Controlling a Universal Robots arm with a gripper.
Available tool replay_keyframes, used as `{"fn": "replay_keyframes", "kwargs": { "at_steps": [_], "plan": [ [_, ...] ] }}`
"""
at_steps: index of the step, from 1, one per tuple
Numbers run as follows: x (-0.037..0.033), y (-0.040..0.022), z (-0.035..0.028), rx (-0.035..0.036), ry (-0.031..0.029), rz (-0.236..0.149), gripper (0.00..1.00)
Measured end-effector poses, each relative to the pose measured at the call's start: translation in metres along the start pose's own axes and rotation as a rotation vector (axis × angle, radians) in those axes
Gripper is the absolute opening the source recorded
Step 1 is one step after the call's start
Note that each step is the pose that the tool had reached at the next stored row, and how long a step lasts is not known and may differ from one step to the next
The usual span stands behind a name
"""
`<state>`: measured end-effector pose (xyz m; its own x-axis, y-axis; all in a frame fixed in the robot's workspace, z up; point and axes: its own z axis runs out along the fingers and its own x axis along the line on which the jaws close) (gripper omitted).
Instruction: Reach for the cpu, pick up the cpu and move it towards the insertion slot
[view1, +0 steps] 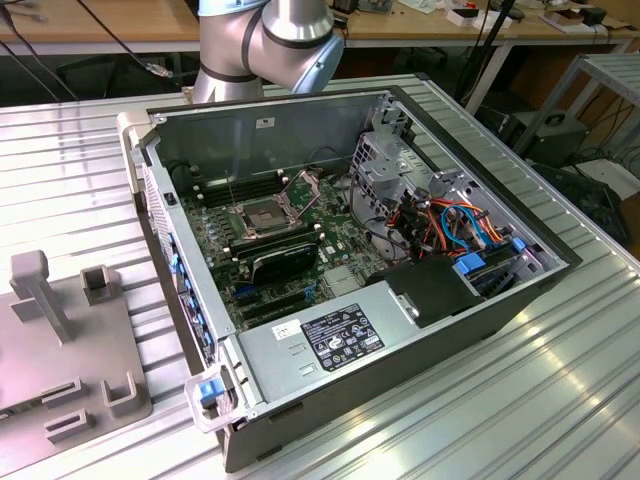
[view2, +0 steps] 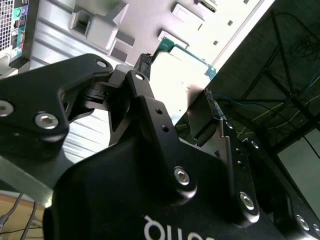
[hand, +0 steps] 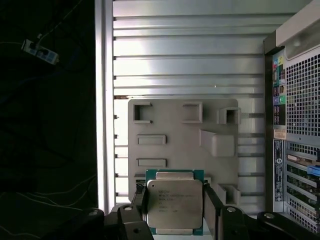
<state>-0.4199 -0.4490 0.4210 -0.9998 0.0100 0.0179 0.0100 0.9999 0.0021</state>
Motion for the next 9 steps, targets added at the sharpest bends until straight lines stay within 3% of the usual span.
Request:
{"fn": "replay_keyframes", "kwargs": {
  "at_steps": [9],
  "plan": [
    [-0.0106, 0.0001, -0.0002, -0.0001, 0.0000, 0.000, 0.55]
  ]
}}
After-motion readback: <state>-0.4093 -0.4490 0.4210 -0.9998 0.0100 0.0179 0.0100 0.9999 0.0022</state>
